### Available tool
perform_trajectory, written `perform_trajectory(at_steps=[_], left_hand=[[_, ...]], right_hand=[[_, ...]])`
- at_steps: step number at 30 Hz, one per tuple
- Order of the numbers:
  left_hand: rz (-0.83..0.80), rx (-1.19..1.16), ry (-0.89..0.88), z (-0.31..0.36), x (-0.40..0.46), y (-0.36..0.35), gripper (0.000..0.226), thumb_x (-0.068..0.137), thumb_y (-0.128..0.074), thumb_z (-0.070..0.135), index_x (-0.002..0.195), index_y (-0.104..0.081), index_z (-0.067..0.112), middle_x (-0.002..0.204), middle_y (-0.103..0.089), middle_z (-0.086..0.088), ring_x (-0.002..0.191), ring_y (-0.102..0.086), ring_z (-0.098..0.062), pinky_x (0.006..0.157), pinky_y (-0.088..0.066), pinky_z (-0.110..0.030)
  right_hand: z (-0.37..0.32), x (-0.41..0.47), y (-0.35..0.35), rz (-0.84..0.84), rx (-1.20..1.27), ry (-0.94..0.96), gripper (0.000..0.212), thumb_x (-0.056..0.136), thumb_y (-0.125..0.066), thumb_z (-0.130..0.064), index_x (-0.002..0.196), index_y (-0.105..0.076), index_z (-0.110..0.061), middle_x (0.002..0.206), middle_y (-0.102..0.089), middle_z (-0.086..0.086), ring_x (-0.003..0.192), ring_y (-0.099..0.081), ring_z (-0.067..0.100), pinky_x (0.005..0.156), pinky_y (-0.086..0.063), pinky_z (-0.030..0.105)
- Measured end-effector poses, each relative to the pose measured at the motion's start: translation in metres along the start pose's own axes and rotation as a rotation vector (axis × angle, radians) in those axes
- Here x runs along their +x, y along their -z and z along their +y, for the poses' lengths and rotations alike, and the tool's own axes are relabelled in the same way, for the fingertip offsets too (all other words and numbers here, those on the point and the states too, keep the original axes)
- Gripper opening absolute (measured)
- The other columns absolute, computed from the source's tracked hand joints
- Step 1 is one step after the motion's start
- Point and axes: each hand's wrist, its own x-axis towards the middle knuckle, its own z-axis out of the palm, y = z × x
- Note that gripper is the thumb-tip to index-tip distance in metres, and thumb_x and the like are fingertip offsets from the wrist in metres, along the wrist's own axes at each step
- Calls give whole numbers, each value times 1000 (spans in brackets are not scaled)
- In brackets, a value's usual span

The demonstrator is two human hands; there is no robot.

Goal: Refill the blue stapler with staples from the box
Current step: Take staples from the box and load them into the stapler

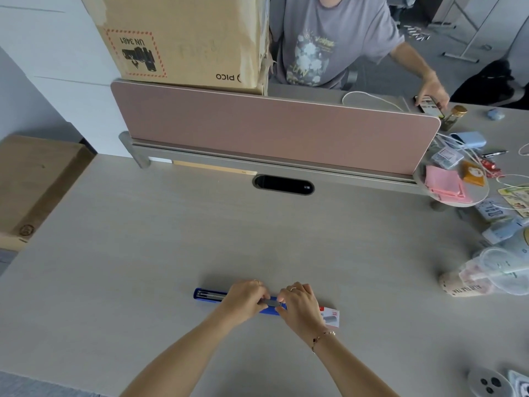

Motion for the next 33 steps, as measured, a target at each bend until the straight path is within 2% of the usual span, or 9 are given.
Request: perform_trajectory(at_steps=[3,7,13,20,24,28,30,33], left_hand=[[-1,-11,-4,0,2,-1,14,79,-63,16,91,-70,16,92,-71,-2,84,-62,-20,64,-40,-24],[13,-9,-4,0,1,-3,14,78,-65,16,90,-70,16,91,-72,-2,83,-63,-21,63,-37,-21],[27,21,-44,1,0,-3,12,78,-65,14,88,-70,15,87,-72,-4,79,-64,-23,62,-36,-22],[20,26,-38,-5,-2,-2,16,79,-63,14,93,-70,17,90,-71,-4,83,-63,-23,63,-36,-22],[-30,10,-13,-23,-7,4,24,77,-67,21,101,-66,21,98,-67,-1,89,-60,-21,71,-41,-25],[-58,19,1,-56,-17,15,37,74,-69,27,110,-61,22,105,-64,-1,97,-58,-21,80,-41,-27],[-50,57,39,-76,-25,20,44,73,-72,31,114,-59,20,110,-62,-1,104,-56,-20,87,-40,-30],[-89,121,133,-102,-38,26,51,74,-72,30,121,-54,20,118,-56,0,111,-51,-18,92,-37,-30]], right_hand=[[2,0,-1,-28,-20,10,14,62,-77,-14,65,-64,-17,62,-66,0,71,-58,20,70,-45,30],[4,2,-2,-29,-28,52,3,75,-66,-15,77,-64,-14,77,-69,4,84,-54,22,80,-40,31],[4,1,-3,-25,-34,66,5,80,-64,-17,82,-62,-13,83,-67,5,87,-53,22,82,-38,31],[6,1,-3,-17,-6,64,8,79,-66,-18,85,-62,-13,85,-68,5,89,-53,22,83,-37,29],[10,0,-2,-23,8,57,13,79,-66,-23,89,-62,-14,87,-67,4,90,-51,21,85,-36,29],[14,-2,-4,-18,7,34,18,73,-70,-21,87,-62,-14,81,-66,4,86,-53,23,80,-36,30],[14,-4,-8,-29,-8,15,17,69,-69,-18,85,-63,-15,79,-66,3,85,-54,23,79,-33,27],[15,-5,-14,-49,-14,-17,17,65,-69,-13,82,-65,-15,76,-66,3,83,-56,23,78,-39,29]])
